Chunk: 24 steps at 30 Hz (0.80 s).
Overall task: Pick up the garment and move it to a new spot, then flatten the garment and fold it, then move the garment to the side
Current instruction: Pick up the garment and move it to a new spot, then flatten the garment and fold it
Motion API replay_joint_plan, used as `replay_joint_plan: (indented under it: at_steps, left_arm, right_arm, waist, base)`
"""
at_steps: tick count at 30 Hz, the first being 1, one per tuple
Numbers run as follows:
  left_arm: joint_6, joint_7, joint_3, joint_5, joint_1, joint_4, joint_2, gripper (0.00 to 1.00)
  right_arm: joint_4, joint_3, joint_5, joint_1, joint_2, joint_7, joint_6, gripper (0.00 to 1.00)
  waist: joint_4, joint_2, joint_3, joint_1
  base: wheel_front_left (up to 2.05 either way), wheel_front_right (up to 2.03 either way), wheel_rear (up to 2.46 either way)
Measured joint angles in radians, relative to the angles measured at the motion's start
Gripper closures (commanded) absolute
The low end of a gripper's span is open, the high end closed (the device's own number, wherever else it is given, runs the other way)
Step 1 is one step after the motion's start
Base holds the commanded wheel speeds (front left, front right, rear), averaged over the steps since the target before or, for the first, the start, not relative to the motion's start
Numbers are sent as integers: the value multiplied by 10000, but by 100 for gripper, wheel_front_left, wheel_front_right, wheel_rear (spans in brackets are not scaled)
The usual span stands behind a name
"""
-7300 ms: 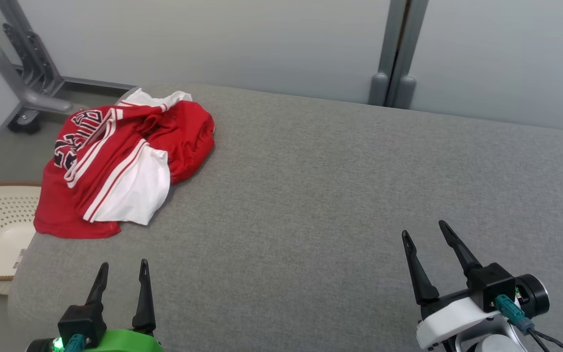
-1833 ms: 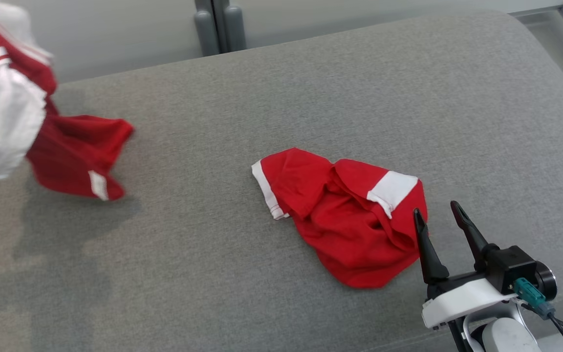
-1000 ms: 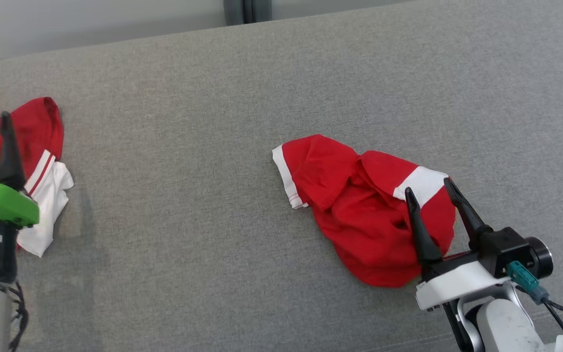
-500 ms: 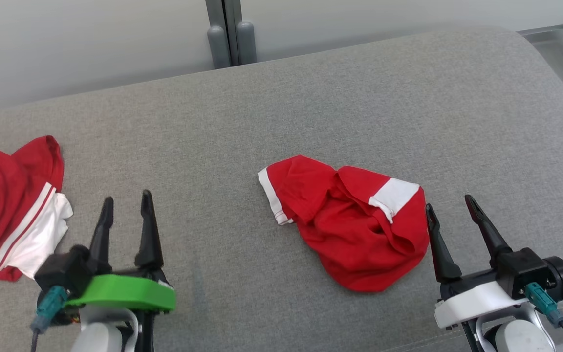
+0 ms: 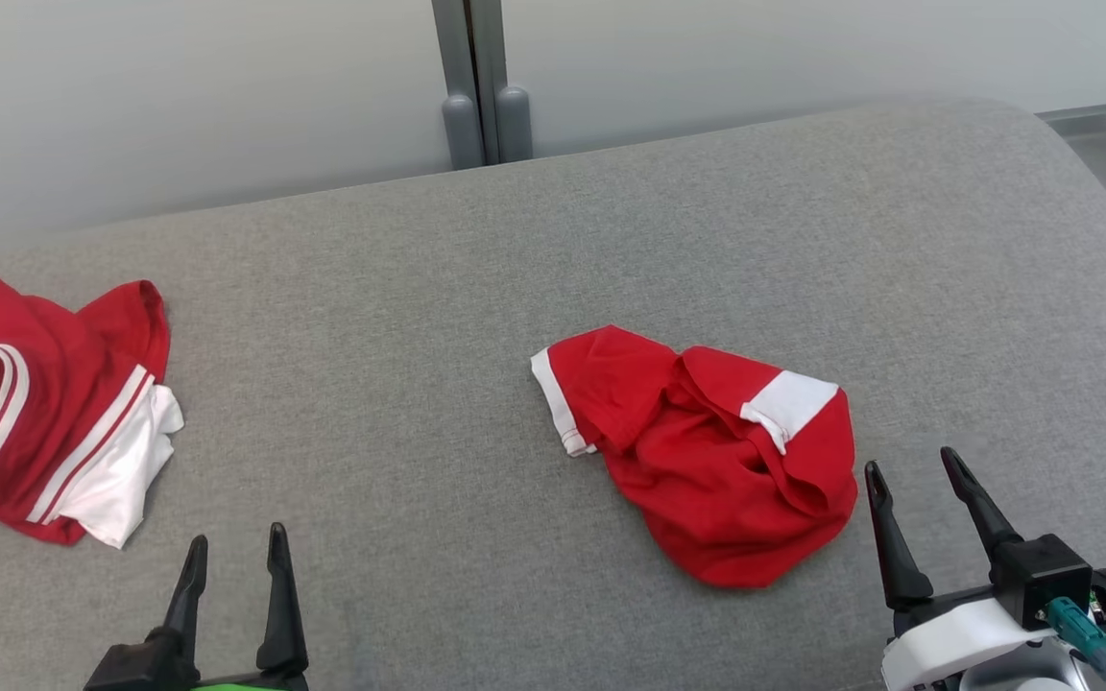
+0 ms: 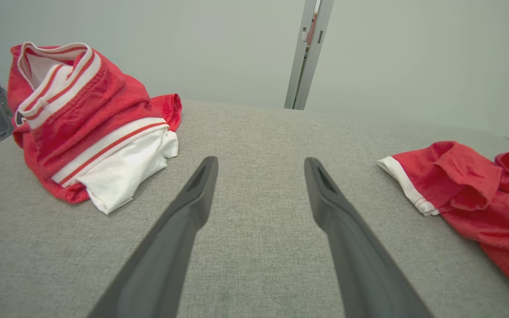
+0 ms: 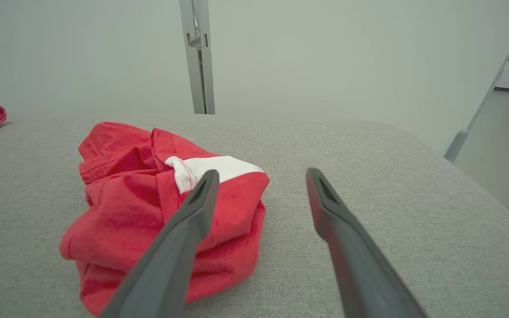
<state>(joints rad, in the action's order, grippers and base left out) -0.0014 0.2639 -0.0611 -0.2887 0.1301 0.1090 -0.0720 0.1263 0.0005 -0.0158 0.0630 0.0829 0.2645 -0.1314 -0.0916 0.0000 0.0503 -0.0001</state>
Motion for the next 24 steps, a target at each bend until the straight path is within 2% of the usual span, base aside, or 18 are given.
replay_joint_plan:
  at_steps: [9,16,19,21,24]
  left_arm:
    - [-414,0,637,462,279,-71,199,0]
    - [-426,2,545,276,246,-44,213,0]
    - [-426,0,499,238,231,-42,217,0]
    - [-426,2,454,121,222,13,217,0]
    - [-426,0,320,71,171,107,221,0]
  right_arm:
    - [263,81,-15,21,38,-2,0,0]
    - [359,280,-73,-202,182,0,0,0]
    - [869,614,-29,-811,445,0,0,0]
    - [1453,1127,65,-1290,780,-481,0,0]
    - [2077,2013,6,-2271,1267,-1755,-2,0]
  waist:
    - [388,0,-128,0]
    - [500,0,-87,1]
    - [502,0,-26,0]
    - [488,0,-2,1]
    - [505,0,18,0]
  base:
    - [0,0,0]
    - [0,0,0]
    - [0,0,0]
    - [0,0,0]
    - [0,0,0]
